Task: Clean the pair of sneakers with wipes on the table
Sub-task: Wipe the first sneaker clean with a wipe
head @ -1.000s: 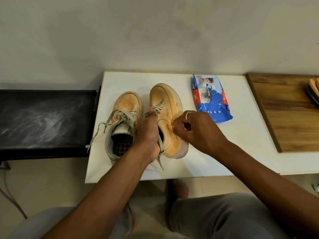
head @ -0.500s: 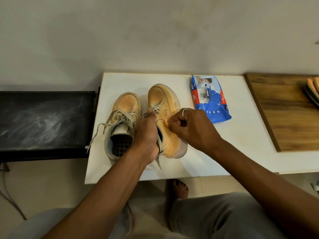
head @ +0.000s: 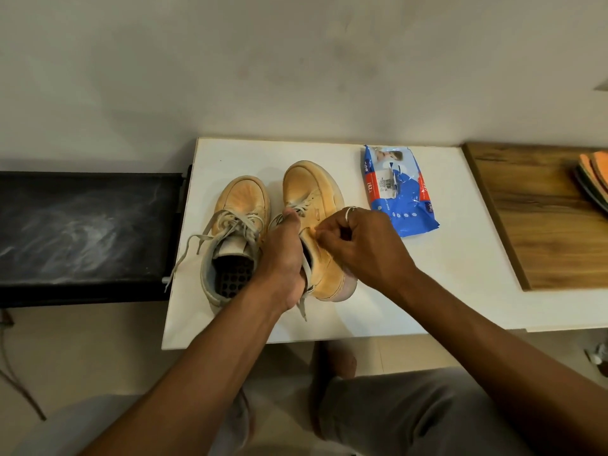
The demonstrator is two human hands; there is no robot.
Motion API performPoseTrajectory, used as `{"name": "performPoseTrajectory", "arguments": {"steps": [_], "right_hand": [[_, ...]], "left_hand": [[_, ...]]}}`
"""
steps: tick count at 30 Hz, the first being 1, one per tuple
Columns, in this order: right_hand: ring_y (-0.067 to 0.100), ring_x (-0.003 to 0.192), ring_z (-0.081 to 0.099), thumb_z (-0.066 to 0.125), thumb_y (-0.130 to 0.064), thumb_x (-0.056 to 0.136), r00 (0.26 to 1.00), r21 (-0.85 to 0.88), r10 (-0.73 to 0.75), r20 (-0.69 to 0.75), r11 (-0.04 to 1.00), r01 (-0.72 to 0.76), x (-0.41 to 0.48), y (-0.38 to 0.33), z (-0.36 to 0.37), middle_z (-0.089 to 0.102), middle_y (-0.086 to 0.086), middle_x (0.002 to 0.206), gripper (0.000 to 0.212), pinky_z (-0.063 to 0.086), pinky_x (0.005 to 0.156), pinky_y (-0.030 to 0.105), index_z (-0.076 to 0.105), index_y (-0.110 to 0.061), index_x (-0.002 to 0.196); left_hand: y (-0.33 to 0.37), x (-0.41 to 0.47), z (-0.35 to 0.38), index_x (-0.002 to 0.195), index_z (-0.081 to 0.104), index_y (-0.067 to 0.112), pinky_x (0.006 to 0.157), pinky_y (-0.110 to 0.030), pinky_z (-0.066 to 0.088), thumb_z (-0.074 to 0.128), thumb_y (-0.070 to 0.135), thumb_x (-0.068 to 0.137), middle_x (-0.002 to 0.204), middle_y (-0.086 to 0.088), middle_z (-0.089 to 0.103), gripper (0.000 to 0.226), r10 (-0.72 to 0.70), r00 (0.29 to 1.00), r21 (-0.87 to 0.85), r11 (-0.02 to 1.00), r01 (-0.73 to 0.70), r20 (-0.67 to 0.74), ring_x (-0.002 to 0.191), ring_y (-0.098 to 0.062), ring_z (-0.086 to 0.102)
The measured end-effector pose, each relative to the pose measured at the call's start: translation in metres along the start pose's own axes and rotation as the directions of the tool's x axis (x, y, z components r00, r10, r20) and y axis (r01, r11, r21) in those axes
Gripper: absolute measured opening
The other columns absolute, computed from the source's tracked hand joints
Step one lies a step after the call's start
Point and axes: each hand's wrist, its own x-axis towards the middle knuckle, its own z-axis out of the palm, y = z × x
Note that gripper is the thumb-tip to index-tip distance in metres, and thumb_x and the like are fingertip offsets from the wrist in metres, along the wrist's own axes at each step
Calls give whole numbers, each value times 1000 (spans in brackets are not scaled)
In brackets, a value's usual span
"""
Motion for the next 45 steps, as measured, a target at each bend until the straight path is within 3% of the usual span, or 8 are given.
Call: {"name": "performPoseTrajectory", "arguments": {"steps": [6,11,17,26,29,34,39,45], "right_hand": [[7,75,65,71,-26,86,992,88,31,119,995,-42,-11,-6,-7,72,-8,80,10,53,65,19,77,-19,89],[14,79,65,68,-36,88,983,1,181,-19,983,-181,-6,1,1,69,0,85,24,58,75,29,73,-13,93],[2,81,64,70,-34,88,992,90,76,99,992,-85,-27,-11,-1,64,-21,84,15,49,69,6,75,-24,98],[6,74,64,68,-34,88,987,68,145,73,986,-150,-40,-8,3,66,-15,81,13,52,69,12,73,-23,94],[-1,74,63,69,-33,87,976,88,137,169,984,-153,-47,-7,2,65,-19,75,5,50,64,9,71,-29,87],[10,72,64,67,-36,89,980,63,201,-12,978,-200,-43,-6,6,65,-10,78,16,53,69,15,70,-20,91],[-2,76,61,67,-26,89,991,113,59,122,991,-73,-52,-17,10,60,-21,70,9,47,64,7,66,-30,81],[6,73,62,67,-30,90,995,101,77,60,991,-83,-47,-10,7,62,-19,74,6,49,62,11,66,-31,84]], "left_hand": [[1,-2,1,117,67,16,76,-38,58,33,40,110,101,-8,78,43,-17,1000,-22,1000,18,5,91,-22,75],[4,-7,3,122,62,21,91,-48,54,35,43,108,104,-5,72,37,-1,1000,1,1000,1,-1,97,-23,69],[4,-9,0,127,63,18,94,-53,54,36,44,108,110,-11,74,42,-21,999,-19,1000,21,-27,102,-30,71],[2,-3,1,132,60,18,101,-58,50,36,46,107,118,-12,71,45,-24,999,8,1000,24,-48,108,-32,68],[1,1,0,137,56,17,101,-57,51,39,46,106,125,-13,68,45,-6,998,12,1000,6,-63,112,-32,66],[0,2,1,132,58,19,99,-57,51,41,46,106,118,-11,69,42,-9,997,22,1000,11,-73,108,-32,67],[0,3,-2,121,63,18,78,-42,59,37,45,107,108,-12,73,40,-5,999,-2,1000,5,-49,97,-28,71],[-3,3,-2,125,61,19,90,-51,56,40,44,107,112,-11,72,38,1,998,2,1000,-1,-65,102,-30,70]]}}
